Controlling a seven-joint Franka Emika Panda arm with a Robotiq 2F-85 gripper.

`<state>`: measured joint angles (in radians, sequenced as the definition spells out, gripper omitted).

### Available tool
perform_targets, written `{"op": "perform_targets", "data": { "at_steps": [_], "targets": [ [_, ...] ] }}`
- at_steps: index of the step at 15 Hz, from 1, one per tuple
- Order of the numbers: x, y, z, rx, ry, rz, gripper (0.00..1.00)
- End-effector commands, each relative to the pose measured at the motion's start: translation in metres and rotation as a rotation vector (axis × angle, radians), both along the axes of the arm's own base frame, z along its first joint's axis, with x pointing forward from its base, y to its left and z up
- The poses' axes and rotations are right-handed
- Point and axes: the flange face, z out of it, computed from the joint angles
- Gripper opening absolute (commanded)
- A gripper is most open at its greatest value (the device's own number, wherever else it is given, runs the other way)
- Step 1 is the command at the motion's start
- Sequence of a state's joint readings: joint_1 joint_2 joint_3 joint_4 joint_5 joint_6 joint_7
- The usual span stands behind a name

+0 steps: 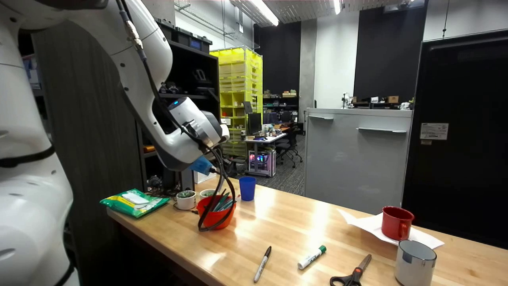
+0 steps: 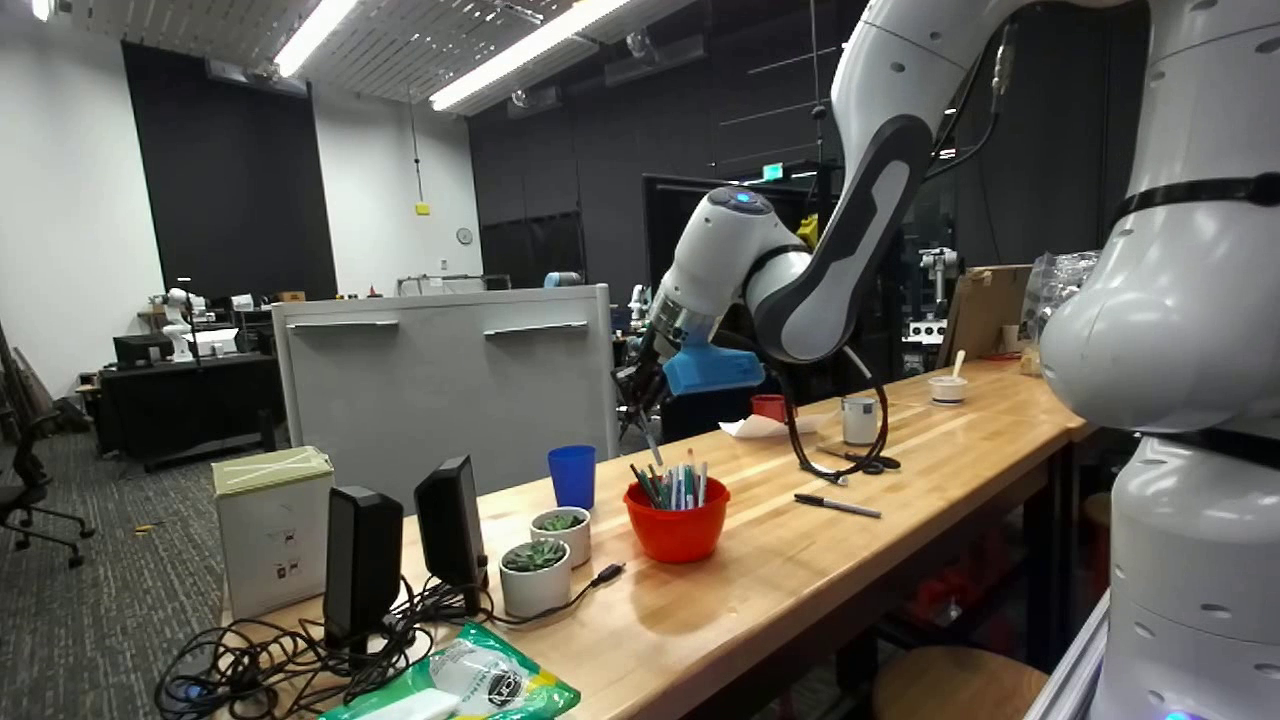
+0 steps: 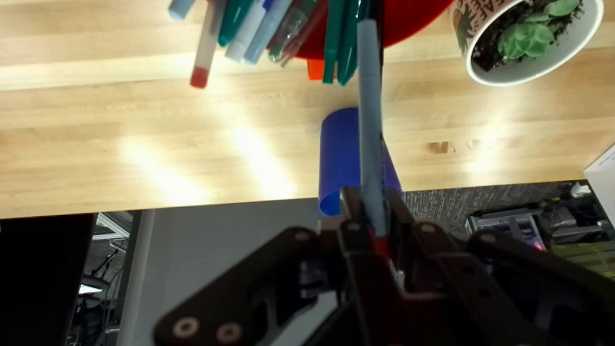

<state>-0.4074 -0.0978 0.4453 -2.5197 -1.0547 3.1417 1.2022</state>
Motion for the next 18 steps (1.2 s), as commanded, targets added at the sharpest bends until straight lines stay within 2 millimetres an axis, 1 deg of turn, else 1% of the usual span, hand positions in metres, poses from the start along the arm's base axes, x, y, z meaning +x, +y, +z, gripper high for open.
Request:
{"op": "perform_targets", "data": {
  "at_steps": [1,3,7,8,11,13,15,18],
  "targets": [
    [-0.004,-0.004,0.025,-0.046,-0.048,-0.005,0.04],
    [-0.002,-0.012,0.031,-0.072,-0.054,-0.018,0.04],
    [0.003,-0.037,0.047,-0.132,-0.05,-0.07,0.04],
    [0.007,-0.052,0.05,-0.148,-0.046,-0.086,0.04],
    [0.014,-0.079,0.062,-0.189,-0.021,-0.127,0.04],
    [0.022,-0.092,0.066,-0.198,0.011,-0.141,0.04],
    [0.033,-0.095,0.062,-0.197,0.073,-0.135,0.04],
    [0.047,-0.087,0.051,-0.178,0.169,-0.109,0.04]
  ]
}}
